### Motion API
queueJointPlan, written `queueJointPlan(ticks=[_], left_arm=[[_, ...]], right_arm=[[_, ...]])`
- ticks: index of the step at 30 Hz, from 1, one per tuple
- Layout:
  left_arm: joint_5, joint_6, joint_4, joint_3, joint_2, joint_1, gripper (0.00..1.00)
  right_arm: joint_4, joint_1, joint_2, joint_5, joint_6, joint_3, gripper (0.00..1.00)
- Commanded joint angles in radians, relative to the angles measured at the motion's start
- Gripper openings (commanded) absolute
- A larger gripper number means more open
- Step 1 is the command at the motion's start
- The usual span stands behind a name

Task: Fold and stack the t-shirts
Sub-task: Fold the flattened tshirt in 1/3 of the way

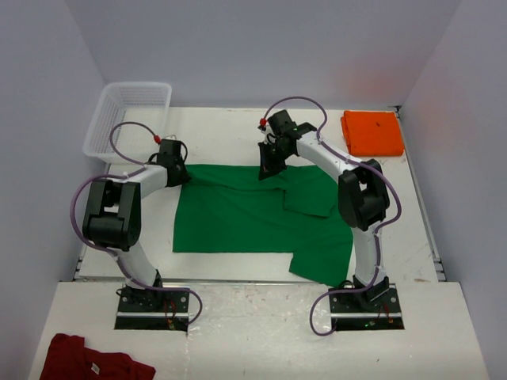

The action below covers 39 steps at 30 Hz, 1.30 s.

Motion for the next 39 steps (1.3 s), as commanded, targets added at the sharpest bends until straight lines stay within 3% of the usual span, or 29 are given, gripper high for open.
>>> queueJointPlan(ticks=[1, 8, 12, 21, 33, 39], left_arm=[[0.011, 0.017, 0.036, 0.034, 0.012, 0.010, 0.17], [0.025, 0.017, 0.056, 0.036, 0.038, 0.010, 0.00], [0.028, 0.012, 0.063, 0.024, 0.015, 0.010, 0.00], [0.066, -0.014, 0.076, -0.055, -0.200, 0.001, 0.00], [0.080, -0.032, 0.044, -0.131, -0.240, -0.011, 0.00], [0.020, -0.046, 0.017, -0.184, -0.292, -0.011, 0.00]], right_arm=[[0.016, 0.001, -0.037, -0.017, 0.002, 0.020, 0.00], [0.015, -0.001, -0.035, -0.024, 0.002, 0.020, 0.00], [0.020, 0.001, -0.034, -0.020, 0.004, 0.019, 0.00], [0.027, 0.002, -0.018, -0.036, 0.016, 0.022, 0.00], [0.004, 0.002, -0.034, -0.008, 0.009, 0.027, 0.00], [-0.006, 0.002, -0.029, -0.005, 0.010, 0.036, 0.00]])
